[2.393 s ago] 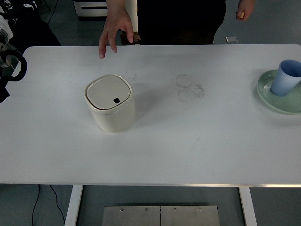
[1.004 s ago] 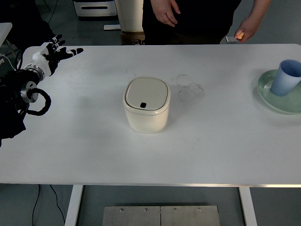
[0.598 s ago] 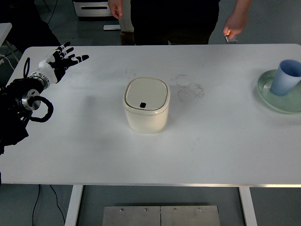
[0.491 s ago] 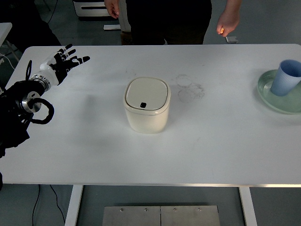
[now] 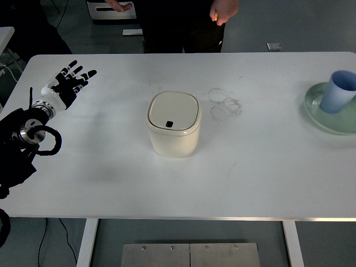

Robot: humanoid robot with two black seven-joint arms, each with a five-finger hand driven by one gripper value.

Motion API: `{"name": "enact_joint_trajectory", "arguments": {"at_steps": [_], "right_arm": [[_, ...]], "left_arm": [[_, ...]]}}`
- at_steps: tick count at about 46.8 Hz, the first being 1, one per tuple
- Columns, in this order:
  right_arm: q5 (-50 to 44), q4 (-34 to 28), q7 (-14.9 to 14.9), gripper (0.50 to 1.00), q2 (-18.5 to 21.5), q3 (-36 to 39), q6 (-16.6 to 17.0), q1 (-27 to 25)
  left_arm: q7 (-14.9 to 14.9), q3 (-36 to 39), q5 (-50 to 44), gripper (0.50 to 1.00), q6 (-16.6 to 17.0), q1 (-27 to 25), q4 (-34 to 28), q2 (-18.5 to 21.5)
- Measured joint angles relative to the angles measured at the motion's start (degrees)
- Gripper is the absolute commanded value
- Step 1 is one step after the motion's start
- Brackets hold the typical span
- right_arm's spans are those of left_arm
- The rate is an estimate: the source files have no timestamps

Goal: Close trash bin

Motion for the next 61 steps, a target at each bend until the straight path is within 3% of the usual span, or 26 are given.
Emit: {"name": "enact_joint_trajectory", "arguments": {"at_steps": [8, 61], "right_arm": [[0.0, 0.0, 0.0, 0.991, 0.0, 0.0, 0.0, 0.0], [0.0, 0.0, 0.0, 0.991, 0.0, 0.0, 0.0, 0.0]], "left_arm": [[0.0, -4.9, -0.3, 1.0, -0.2, 1.6, 0.0, -1.3], [-0.2, -8.5, -2.0, 1.0, 1.6, -0.3, 0.5, -3.1]]}}
